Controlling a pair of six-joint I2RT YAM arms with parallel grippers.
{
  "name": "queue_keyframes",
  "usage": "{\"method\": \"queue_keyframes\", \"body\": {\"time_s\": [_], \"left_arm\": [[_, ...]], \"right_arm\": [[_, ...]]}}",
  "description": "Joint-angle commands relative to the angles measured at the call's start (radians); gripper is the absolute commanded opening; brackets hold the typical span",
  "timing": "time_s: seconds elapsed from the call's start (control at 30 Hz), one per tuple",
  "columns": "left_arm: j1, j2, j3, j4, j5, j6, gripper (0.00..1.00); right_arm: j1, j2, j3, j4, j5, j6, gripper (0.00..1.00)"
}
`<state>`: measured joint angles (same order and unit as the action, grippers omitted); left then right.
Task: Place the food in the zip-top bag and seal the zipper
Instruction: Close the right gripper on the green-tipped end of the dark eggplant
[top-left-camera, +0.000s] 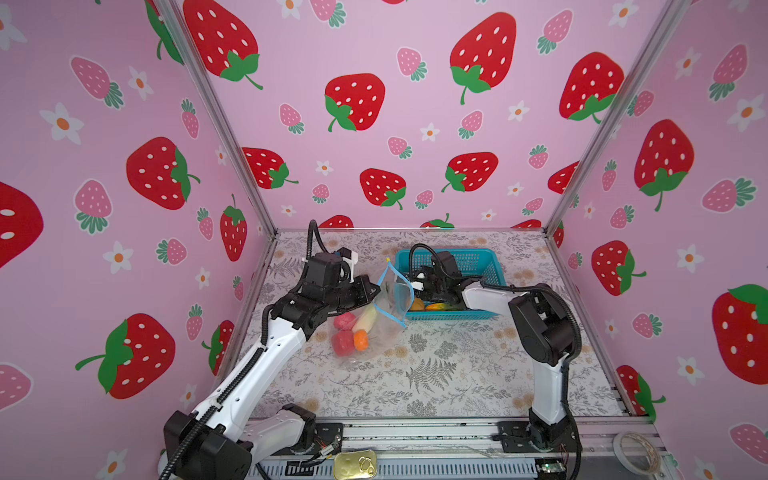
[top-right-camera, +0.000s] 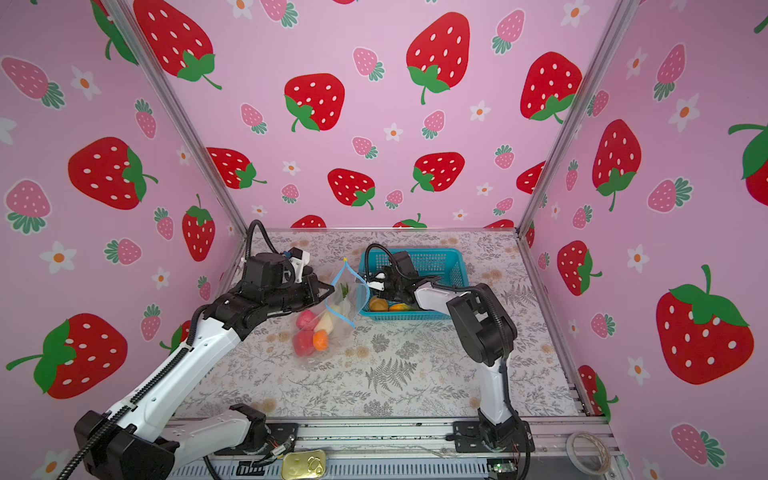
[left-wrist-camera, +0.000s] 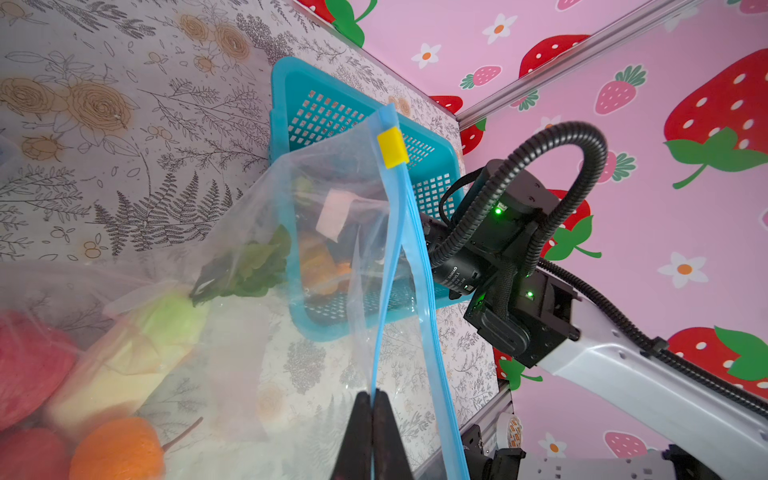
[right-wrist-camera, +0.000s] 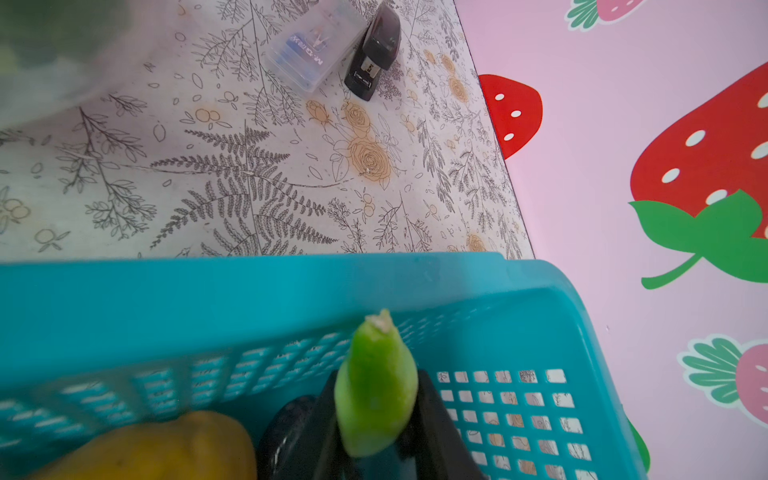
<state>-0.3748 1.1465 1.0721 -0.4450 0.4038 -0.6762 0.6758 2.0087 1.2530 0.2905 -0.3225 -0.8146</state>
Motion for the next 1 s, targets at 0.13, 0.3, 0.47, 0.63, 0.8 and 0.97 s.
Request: {"method": "queue_keyframes", "body": {"time_s": [0.13,0.3,0.47,0.63,0.8,0.97], "left_arm": [[0.006,-0.024,-0.005,0.011,0.007,0.01,0.0],[0.005,-0.035,-0.003,0.013,0.006,0.01,0.0],[0.006,-0.045,-0.007,0.014,-0.008,0.012,0.0],[0.005,-0.041,-0.01,0.016,-0.006,0.01,0.0],[0.006,-0.042,-0.009,0.018,-0.006,0.01,0.0],[0.005,-0.038,-0.011,0.024,-0.008,0.009,0.0]], "right_arm": [[0.005,-0.078,-0.058,0.048,0.02,0.03,0.23],[0.004,-0.113,-0.078,0.068,0.031,0.063,0.22],[0.004,-0.147,-0.121,0.11,0.029,0.088,0.21],[0.002,-0.167,-0.143,0.119,0.031,0.1,0.2],[0.002,-0.187,-0.162,0.138,0.03,0.117,0.2],[0.002,-0.202,-0.168,0.142,0.034,0.141,0.17]]}}
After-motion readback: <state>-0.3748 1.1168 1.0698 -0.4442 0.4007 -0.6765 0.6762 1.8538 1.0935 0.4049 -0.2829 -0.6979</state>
